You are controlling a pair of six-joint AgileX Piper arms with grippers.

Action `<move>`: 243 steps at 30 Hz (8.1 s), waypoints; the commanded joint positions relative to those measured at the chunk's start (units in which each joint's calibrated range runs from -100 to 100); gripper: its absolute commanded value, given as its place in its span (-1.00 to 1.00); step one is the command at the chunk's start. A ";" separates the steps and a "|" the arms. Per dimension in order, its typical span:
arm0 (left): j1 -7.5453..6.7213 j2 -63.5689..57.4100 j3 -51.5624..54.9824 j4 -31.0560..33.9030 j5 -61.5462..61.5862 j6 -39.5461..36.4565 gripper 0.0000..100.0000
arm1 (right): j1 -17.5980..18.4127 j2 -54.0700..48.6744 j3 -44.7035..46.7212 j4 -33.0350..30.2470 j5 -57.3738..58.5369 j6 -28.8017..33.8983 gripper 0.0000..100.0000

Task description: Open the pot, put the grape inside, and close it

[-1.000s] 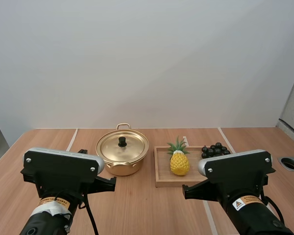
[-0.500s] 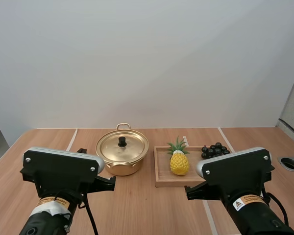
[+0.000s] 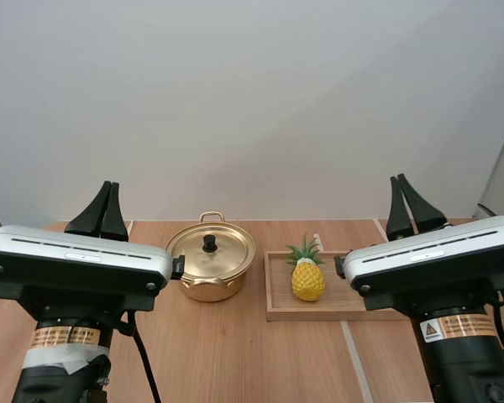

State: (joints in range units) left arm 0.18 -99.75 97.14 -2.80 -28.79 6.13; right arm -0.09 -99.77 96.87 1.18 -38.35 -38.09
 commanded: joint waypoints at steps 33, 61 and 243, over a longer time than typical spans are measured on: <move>2.50 40.94 -80.80 -11.10 60.15 -5.64 -1.00 | -2.05 50.19 -97.15 -13.11 130.71 32.05 -1.00; 5.29 65.14 -95.01 -19.33 128.79 0.95 -1.00 | -2.05 61.25 -87.22 -13.49 138.35 27.79 -1.00; -2.22 67.10 -89.17 -19.09 79.87 8.89 -1.00 | -2.05 61.12 -72.80 -14.38 132.00 27.29 1.00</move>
State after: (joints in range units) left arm -2.12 -29.65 10.64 -21.91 54.60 15.60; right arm -1.96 -38.11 24.02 -13.21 94.12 -10.16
